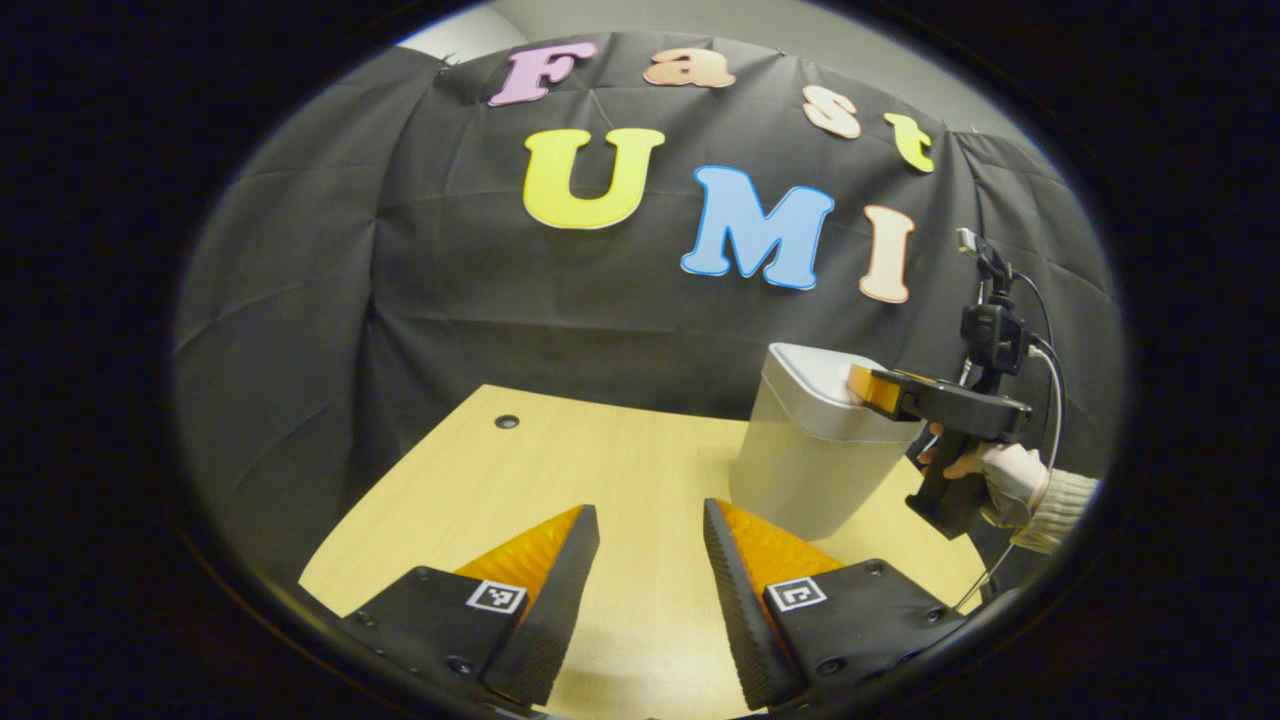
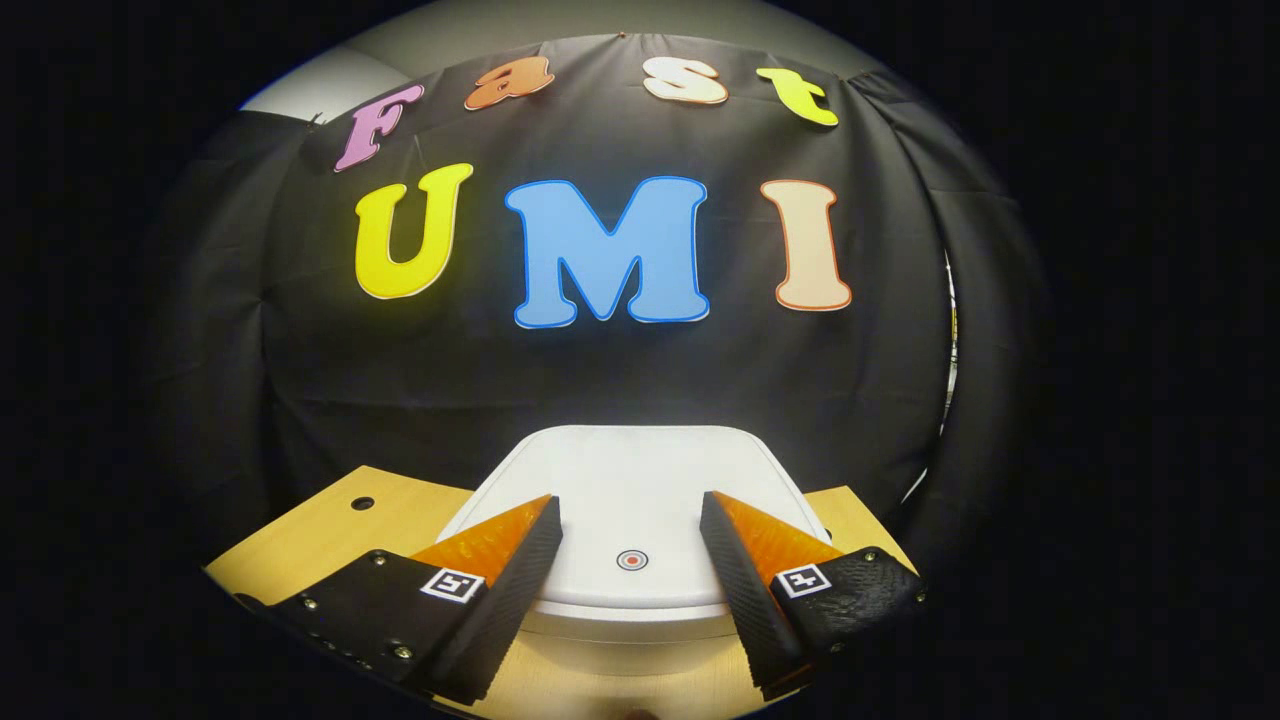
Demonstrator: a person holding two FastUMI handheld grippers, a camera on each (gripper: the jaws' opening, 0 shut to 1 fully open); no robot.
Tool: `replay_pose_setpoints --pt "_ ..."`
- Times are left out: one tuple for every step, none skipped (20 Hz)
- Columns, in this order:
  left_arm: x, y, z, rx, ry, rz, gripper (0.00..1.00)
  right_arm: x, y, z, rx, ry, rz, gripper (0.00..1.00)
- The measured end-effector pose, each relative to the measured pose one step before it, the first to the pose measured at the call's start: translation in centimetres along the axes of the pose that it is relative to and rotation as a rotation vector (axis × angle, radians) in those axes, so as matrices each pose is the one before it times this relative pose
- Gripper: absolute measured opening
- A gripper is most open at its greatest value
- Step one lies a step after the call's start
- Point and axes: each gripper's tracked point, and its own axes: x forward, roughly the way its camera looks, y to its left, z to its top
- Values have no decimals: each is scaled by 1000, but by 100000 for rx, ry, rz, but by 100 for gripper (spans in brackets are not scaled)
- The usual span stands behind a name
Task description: Press the lid of the desktop garbage bin to open it, pick up the crumpled paper on the desktop and throw it into the bin, then pick up the pop can on the desktop and drop it into the bin, and finally close the garbage bin lid.
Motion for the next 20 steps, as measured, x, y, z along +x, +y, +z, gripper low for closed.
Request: replay_pose_setpoints --pt "62 -396 178 442 -496 -623 77 -17 54 94 107 -19 117 91" --pt "27 -308 279 291 -472 -611 77 38 -30 -14 183 -152 111 91" --pt "-14 -358 280 303 -559 -714 77 -54 27 179 165 -124 21 91" --pt "-162 -416 432 268 -755 -768 77 33 -52 -50 314 -140 49 91" --pt "-124 -338 354 188 -858 -844 77 -14 94 44 380 330 754 91" --pt "-114 -199 479 328 -820 -469 77 -167 -10 -16 205 550 736 92" --pt "-81 -74 462 555 -926 -267 75 -204 31 56 389 654 762 94" --pt "-175 -82 586 645 -901 -84 73 -359 146 261 836 -317 687 94" --pt "-136 -113 533 528 -836 -92 73 -561 211 568 642 -1339 536 94" --pt "-198 -13 570 224 -753 173 73 -662 65 385 -155 -1752 -38 94" --pt "-66 63 606 -373 -979 -97 73 -745 195 538 -827 -2050 67 94" --pt "90 -109 828 -566 -1338 -560 73 -813 189 536 -1122 -2030 621 94" --pt "52 -98 779 -258 -1293 -342 77 -860 364 591 -928 -2006 919 94" --pt "253 21 642 327 -1152 89 77 -1557 355 123 -659 -1896 991 94" --pt "96 75 578 1012 -1048 148 77 -977 437 747 -346 -2029 965 94" --pt "136 -16 542 1326 -1040 244 77 -716 280 674 -217 -1873 897 94" --pt "-54 22 636 1492 -1258 179 77 -847 474 903 -429 -2206 992 94" --pt "35 199 600 1317 -1541 352 77 -755 292 896 -730 -2356 750 94" --pt "4 78 764 926 -1853 458 77 -714 315 1115 -823 -2225 568 94" --pt "3 3 1015 564 -2096 317 77 -574 272 1018 -677 -2186 711 94"
